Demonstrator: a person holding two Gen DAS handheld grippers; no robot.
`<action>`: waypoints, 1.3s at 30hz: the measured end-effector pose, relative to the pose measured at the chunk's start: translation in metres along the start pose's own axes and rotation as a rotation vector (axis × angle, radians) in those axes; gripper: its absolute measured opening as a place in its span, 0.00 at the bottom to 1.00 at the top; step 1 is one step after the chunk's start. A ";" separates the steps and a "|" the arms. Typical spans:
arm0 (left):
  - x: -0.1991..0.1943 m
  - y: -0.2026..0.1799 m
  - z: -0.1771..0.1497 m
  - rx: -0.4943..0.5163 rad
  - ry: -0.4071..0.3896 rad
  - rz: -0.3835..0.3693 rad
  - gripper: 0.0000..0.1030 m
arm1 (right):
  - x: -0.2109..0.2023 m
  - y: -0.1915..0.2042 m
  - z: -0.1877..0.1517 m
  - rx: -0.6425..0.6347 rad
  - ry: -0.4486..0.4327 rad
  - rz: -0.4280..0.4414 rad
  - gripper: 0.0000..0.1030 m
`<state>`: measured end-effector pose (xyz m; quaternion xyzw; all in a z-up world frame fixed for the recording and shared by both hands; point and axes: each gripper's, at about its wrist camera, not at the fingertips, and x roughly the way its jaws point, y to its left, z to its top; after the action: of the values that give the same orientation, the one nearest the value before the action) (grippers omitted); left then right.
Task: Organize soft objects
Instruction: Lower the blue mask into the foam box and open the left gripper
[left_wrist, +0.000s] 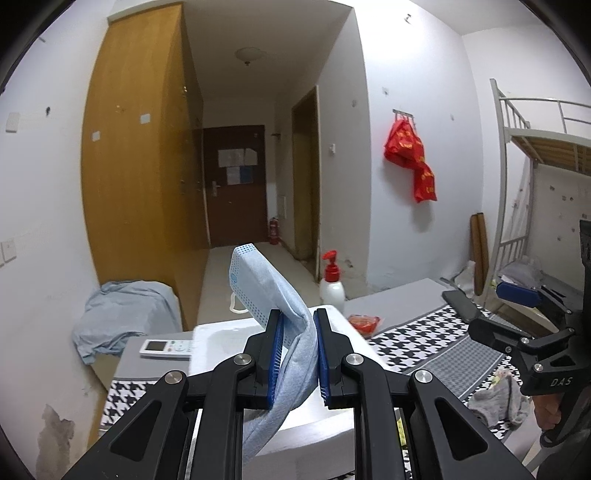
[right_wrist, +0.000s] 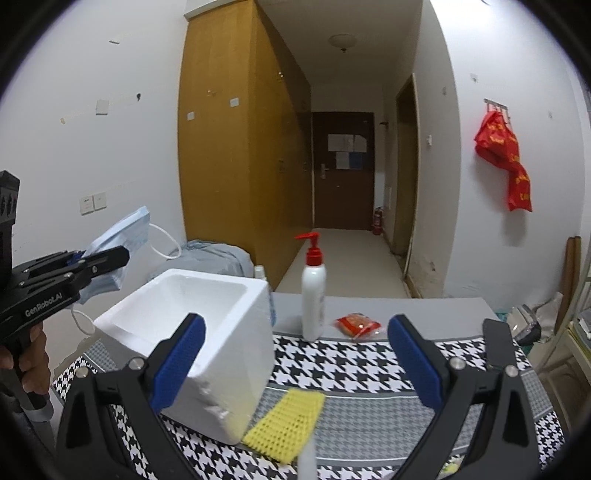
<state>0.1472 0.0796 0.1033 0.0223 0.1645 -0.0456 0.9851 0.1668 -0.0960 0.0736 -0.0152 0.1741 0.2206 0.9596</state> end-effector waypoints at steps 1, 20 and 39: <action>0.002 -0.002 0.000 0.002 0.002 -0.006 0.18 | -0.002 -0.002 -0.001 0.003 -0.002 -0.008 0.98; 0.041 -0.014 -0.005 -0.001 0.093 -0.040 0.20 | -0.014 -0.033 -0.021 0.062 0.016 -0.078 0.97; 0.012 -0.009 -0.013 -0.061 0.057 -0.009 0.93 | -0.022 -0.050 -0.038 0.105 0.019 -0.081 0.97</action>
<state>0.1533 0.0701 0.0871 -0.0072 0.1938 -0.0443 0.9800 0.1570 -0.1541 0.0434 0.0260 0.1937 0.1719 0.9655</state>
